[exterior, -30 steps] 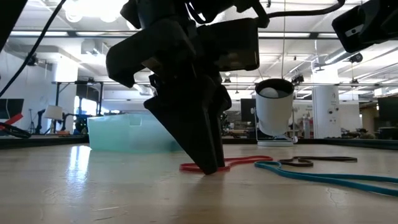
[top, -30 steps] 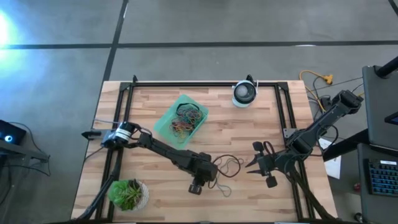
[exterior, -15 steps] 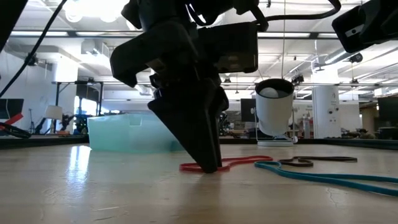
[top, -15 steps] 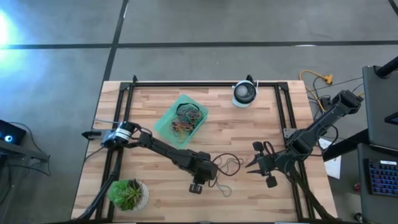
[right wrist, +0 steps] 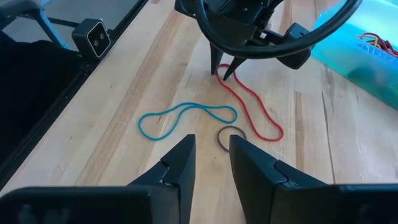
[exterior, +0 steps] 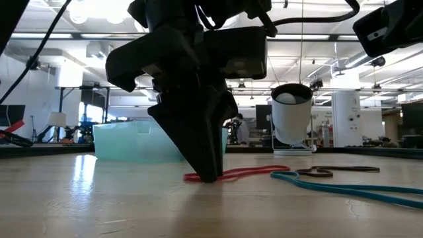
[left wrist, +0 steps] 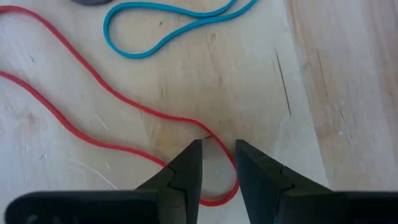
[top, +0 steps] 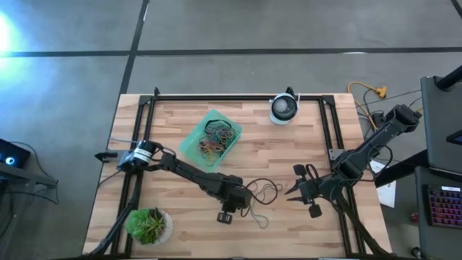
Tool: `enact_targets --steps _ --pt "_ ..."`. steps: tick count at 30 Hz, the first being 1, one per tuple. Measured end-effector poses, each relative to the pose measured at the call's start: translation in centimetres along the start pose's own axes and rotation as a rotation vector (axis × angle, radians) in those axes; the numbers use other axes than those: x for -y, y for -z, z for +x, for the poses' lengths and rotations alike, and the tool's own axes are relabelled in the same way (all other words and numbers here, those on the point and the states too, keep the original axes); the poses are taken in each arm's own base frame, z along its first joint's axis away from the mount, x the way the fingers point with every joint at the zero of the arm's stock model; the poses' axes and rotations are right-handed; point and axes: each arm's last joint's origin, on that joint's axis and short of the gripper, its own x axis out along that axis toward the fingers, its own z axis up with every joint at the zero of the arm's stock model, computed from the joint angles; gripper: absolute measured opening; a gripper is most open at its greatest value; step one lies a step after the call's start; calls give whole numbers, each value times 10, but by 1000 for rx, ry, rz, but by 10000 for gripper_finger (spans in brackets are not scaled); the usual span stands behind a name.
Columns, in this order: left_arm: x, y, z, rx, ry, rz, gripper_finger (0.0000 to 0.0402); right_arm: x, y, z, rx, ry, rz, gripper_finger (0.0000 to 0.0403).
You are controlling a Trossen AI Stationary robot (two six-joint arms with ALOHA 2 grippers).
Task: Pick and place rubber bands into bin
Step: Put the red rubber band into the green bin
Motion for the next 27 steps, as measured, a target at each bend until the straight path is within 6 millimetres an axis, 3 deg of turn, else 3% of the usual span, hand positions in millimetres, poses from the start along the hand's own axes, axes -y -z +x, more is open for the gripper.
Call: enact_targets --steps 8,20,27 --pt "0 2 0 -21 -2 43 6 0 0 0 0 0 0 93" --pt "-4 3 -1 -27 -151 59 1 0 0 0 0 0 0 89" --pt "-7 3 -9 -16 -340 63 0 0 0 0 0 0 0 87"
